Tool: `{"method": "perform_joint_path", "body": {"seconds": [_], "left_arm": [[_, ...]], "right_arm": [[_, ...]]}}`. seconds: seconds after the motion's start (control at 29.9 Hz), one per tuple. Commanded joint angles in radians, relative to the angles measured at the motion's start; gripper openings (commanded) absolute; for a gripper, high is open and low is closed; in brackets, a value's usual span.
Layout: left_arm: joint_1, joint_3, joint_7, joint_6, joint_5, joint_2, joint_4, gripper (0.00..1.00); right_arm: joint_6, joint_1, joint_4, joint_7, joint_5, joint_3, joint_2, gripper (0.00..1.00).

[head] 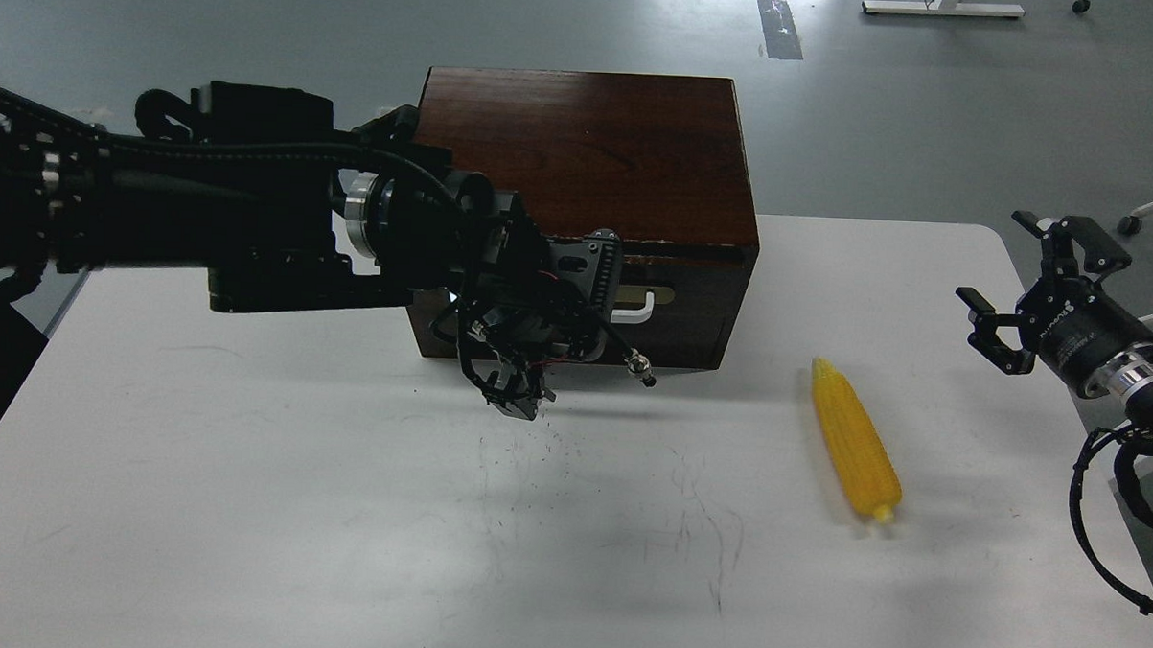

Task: Put corn in drawer with both arms
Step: 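Pull the drawer handle toward the robot with the left gripper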

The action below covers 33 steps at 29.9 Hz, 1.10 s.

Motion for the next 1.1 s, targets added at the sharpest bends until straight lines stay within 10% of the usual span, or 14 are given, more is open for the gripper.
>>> {"method": "perform_joint_path", "body": {"seconds": [0.0, 1.07], "left_arm": [[-0.003, 0.001, 0.000, 0.000, 0.000, 0.027, -0.041, 0.99], [-0.006, -0.002, 0.000, 0.000, 0.003, 0.133, -0.331, 0.99]], "right_arm": [[0.000, 0.000, 0.000, 0.000, 0.000, 0.000, 0.000, 1.00], [0.000, -0.002, 0.003, 0.000, 0.000, 0.000, 0.000, 1.00]]}}
